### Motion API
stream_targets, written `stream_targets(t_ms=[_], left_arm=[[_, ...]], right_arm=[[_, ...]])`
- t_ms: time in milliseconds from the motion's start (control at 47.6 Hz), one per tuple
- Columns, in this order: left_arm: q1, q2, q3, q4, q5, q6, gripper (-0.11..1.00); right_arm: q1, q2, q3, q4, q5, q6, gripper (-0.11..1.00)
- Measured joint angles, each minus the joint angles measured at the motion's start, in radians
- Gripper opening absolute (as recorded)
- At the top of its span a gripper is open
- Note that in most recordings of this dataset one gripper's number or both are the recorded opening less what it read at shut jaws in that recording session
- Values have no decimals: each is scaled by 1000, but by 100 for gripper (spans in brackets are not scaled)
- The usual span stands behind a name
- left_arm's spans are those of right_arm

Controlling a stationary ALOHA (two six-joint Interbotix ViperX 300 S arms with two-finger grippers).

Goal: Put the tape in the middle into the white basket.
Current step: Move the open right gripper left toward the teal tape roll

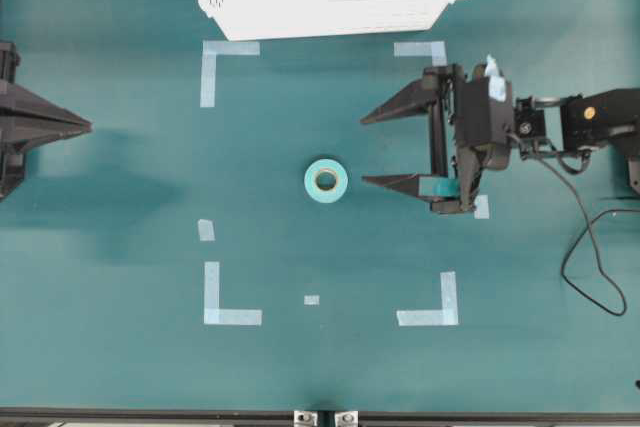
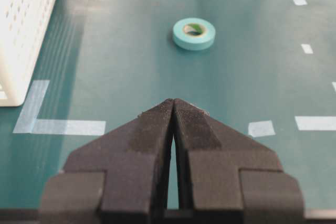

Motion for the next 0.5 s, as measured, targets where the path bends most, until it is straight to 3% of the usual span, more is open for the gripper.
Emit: stream_targets(t_ms=[504], left_arm=[[0,0,0,0,0,0,-11]], right_arm=[[29,98,-49,0,-25,32,99]])
